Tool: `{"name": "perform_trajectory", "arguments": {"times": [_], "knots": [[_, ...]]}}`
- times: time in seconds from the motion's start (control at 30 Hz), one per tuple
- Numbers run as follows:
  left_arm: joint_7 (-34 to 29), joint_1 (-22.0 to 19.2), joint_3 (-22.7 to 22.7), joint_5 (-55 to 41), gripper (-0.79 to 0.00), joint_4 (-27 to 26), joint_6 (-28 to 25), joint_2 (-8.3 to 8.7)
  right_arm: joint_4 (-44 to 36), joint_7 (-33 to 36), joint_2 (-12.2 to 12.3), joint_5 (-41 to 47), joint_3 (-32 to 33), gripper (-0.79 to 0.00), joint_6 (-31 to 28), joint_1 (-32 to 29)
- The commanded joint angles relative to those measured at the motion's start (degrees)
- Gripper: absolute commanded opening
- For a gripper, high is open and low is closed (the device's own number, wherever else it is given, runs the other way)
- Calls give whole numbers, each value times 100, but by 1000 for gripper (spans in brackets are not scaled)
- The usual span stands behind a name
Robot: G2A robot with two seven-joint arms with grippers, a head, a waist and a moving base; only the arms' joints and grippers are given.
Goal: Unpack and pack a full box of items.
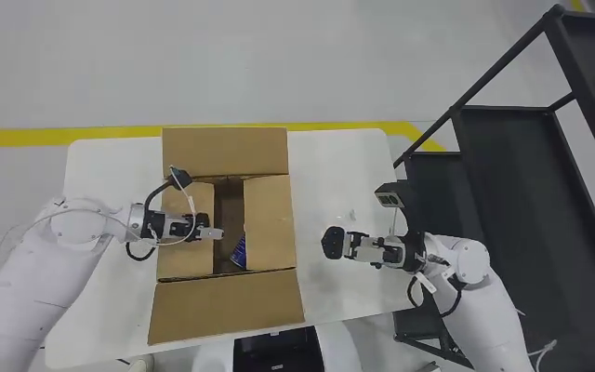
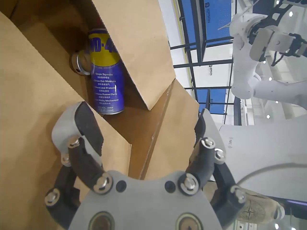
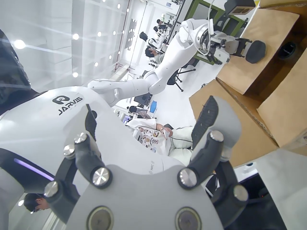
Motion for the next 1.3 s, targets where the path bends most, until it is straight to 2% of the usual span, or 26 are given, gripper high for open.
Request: {"name": "perform_trajectory", "arguments": {"times": [0.0, 0.13, 0.27, 0.53, 0.67, 0.8, 0.93, 1.03, 1.27], "knots": [[12, -27, -16, -87, 0, 3, -81, -7, -14, 8, 12, 19, 11, 0, -17, -19], [-104, 61, -256, -684, 0, -144, -321, 32, -74, 36, 31, 82, -7, 0, -47, -38], [-198, 314, -749, -1509, 0, -349, -532, 139, -122, 130, 51, 134, -75, 0, -22, -41], [-98, 1083, -1842, -2557, 0, -468, -633, 401, 5, 539, 122, -632, -433, 0, 363, -11], [-97, 1486, -2344, -2879, 0, -471, -634, 510, 108, 946, 174, -627, -510, 0, 553, -87], [-65, 1842, -2735, -3054, 0, -507, -667, 589, 374, 857, 211, -732, -450, 0, 566, -103], [-56, 1870, -2762, -3074, 0, -515, -676, 593, 661, 885, 255, -759, -369, 0, 685, -45], [-56, 1870, -2762, -3074, 0, -515, -676, 593, 848, 854, 301, -1127, -309, 0, 889, 10], [-56, 1870, -2762, -3074, 0, -515, -676, 593, 1176, 637, 326, -1718, -749, 0, 1222, 147]]}}
